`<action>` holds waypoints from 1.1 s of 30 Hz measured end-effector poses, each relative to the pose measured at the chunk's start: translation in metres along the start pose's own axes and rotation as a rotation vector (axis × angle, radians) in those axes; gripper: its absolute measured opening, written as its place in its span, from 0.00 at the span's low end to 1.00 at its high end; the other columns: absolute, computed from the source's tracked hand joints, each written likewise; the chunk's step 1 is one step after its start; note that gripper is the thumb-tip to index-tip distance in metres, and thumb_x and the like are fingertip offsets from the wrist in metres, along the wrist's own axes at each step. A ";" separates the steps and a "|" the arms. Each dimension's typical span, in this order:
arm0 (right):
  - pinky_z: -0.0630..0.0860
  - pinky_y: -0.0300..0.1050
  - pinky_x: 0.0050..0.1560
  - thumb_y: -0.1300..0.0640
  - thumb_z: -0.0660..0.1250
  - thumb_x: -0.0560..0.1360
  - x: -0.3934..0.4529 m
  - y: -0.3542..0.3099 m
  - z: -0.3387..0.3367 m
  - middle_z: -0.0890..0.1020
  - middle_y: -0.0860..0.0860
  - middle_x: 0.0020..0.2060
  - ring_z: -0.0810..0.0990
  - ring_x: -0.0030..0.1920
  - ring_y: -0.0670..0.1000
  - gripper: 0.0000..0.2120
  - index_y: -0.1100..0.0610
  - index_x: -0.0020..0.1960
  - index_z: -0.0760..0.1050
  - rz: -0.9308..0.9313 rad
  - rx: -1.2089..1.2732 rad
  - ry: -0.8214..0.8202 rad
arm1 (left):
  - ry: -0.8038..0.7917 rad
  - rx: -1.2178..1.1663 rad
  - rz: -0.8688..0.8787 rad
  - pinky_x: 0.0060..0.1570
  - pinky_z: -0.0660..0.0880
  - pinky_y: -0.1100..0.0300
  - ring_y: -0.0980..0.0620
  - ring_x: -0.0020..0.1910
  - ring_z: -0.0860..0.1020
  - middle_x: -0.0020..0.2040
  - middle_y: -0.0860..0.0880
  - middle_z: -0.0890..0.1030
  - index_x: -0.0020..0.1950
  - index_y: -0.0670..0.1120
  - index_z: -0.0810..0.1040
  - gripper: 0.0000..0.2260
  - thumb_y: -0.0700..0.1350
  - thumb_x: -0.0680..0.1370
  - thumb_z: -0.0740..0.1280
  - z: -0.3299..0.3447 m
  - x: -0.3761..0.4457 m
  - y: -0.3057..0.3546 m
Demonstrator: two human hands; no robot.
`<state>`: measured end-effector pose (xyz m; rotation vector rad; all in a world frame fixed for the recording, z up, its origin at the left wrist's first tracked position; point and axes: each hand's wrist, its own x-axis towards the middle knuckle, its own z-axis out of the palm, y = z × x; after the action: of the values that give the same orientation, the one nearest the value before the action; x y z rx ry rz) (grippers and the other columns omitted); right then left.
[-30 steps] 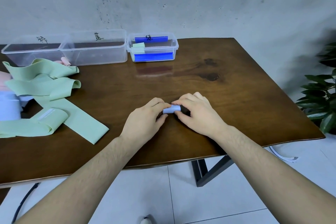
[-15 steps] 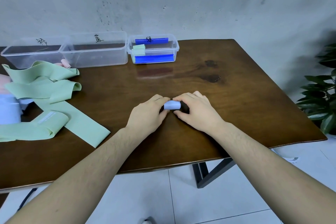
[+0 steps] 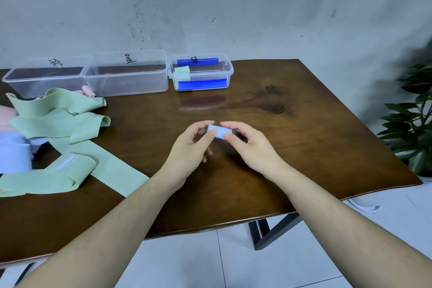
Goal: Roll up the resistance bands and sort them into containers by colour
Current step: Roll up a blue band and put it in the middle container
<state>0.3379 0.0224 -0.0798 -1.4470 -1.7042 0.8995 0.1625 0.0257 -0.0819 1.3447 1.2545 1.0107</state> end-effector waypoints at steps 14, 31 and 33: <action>0.74 0.31 0.43 0.52 0.75 0.75 0.016 -0.048 0.036 0.82 0.40 0.47 0.77 0.43 0.40 0.12 0.43 0.56 0.79 -0.092 0.080 0.113 | -0.071 -0.778 -0.336 0.62 0.76 0.51 0.48 0.55 0.83 0.55 0.44 0.85 0.63 0.44 0.78 0.11 0.44 0.82 0.64 -0.039 0.012 0.020; 0.74 0.41 0.56 0.46 0.73 0.72 0.085 -0.067 0.015 0.81 0.40 0.51 0.74 0.55 0.42 0.14 0.48 0.56 0.80 -0.446 -0.371 -0.040 | -0.221 -0.605 -0.435 0.49 0.79 0.53 0.50 0.45 0.79 0.53 0.44 0.81 0.61 0.45 0.77 0.13 0.48 0.83 0.58 -0.067 0.059 0.040; 0.76 0.44 0.52 0.46 0.73 0.72 0.097 -0.069 0.012 0.82 0.42 0.47 0.76 0.52 0.43 0.12 0.48 0.54 0.79 -0.405 -0.350 -0.074 | -0.157 -0.568 -0.383 0.47 0.80 0.54 0.50 0.45 0.81 0.56 0.45 0.82 0.63 0.44 0.78 0.13 0.47 0.83 0.60 -0.067 0.066 0.047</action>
<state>0.2826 0.1095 -0.0189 -1.2186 -2.1889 0.4542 0.1114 0.1007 -0.0285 0.6973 0.9563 0.8775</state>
